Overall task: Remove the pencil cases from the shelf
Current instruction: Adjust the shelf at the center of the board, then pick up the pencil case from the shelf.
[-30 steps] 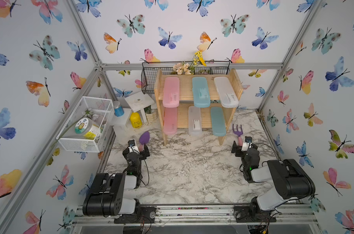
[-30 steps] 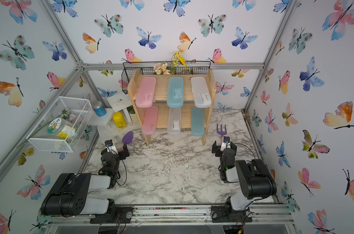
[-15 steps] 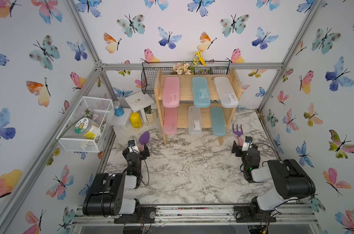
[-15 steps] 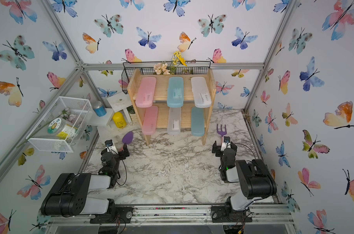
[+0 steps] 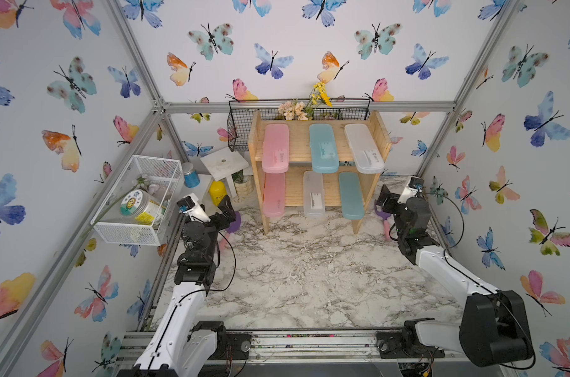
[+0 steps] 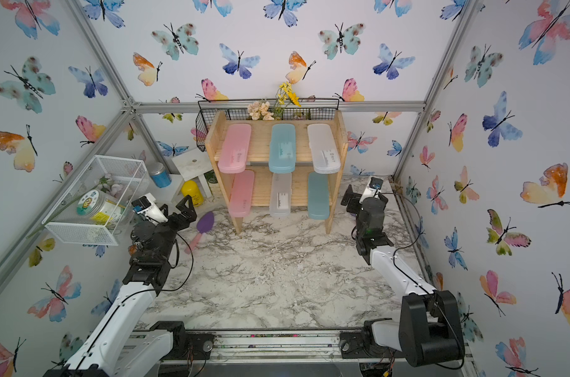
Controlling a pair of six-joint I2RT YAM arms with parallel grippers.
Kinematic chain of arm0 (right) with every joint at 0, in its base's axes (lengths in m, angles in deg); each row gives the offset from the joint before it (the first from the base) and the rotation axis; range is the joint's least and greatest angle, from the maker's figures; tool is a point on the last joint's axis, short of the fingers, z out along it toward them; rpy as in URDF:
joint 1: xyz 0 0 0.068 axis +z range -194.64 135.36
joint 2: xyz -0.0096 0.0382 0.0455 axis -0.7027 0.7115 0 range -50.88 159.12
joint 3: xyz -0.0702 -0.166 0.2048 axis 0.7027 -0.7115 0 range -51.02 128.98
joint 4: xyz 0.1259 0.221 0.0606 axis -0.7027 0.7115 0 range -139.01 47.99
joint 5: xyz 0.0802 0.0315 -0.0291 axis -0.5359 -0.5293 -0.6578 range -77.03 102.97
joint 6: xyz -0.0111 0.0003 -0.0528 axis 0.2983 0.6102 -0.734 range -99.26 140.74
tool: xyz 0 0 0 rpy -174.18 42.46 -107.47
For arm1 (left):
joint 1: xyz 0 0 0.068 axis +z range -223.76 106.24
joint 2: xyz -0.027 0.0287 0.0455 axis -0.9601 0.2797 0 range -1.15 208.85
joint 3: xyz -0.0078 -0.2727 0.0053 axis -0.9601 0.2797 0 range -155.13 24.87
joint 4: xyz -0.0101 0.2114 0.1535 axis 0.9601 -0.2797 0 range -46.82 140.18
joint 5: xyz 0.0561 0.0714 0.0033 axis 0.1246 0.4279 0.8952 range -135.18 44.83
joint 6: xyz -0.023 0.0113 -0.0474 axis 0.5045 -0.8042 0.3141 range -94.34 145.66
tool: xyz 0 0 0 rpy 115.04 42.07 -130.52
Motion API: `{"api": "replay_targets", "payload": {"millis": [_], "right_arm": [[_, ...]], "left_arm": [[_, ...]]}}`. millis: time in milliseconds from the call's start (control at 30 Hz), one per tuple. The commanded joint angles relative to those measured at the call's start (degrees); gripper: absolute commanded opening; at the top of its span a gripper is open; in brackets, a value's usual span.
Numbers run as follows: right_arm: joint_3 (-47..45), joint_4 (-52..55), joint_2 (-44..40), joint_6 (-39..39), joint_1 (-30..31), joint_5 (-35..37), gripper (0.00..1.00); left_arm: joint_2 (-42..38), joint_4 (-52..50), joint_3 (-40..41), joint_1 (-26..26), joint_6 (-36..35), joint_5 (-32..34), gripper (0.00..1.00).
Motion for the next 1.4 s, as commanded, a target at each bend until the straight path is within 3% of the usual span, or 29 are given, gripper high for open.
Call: {"api": "replay_targets", "payload": {"millis": [0, 200, 333, 600, 733, 967, 1100, 1267, 1367], "right_arm": [[3.5, 20.3, -2.1, 2.1, 5.4, 5.5, 0.99], [3.9, 31.2, -8.0, 4.3, 5.8, 2.7, 0.99], [5.9, 37.7, -9.4, 4.4, 5.8, 6.0, 0.99], [3.8, 38.2, -10.9, 4.9, 5.8, 5.9, 0.99], [3.8, 38.7, -11.7, 4.5, 5.8, 5.8, 0.99], [3.3, 39.1, -13.1, 4.4, 5.8, 4.6, 0.99], [2.7, 39.0, -13.2, 4.4, 5.8, 4.2, 0.99], [2.4, 38.7, -13.0, 4.6, 5.8, 3.7, 0.98], [2.3, 38.7, -13.1, 4.6, 5.8, 3.5, 0.98]], "left_arm": [[-1.8, -11.2, -0.4, -0.3, 19.2, -19.8, 0.99], [1.4, -6.1, 0.6, -0.9, 32.1, -35.0, 0.99], [3.3, -5.0, 1.1, -1.9, 34.6, -37.1, 0.99], [12.7, 9.9, 2.5, -8.5, 41.4, -38.8, 0.99], [17.2, 11.6, 0.5, -9.7, 41.9, -37.7, 0.98], [20.5, 14.2, -0.4, -9.7, 43.8, -33.4, 0.88], [22.2, 16.9, -0.4, -9.7, 45.0, -32.8, 0.77], [23.4, 18.1, -0.4, -9.8, 45.5, -32.0, 0.56], [24.0, 18.4, -0.7, -9.7, 45.6, -32.0, 0.49]]}}
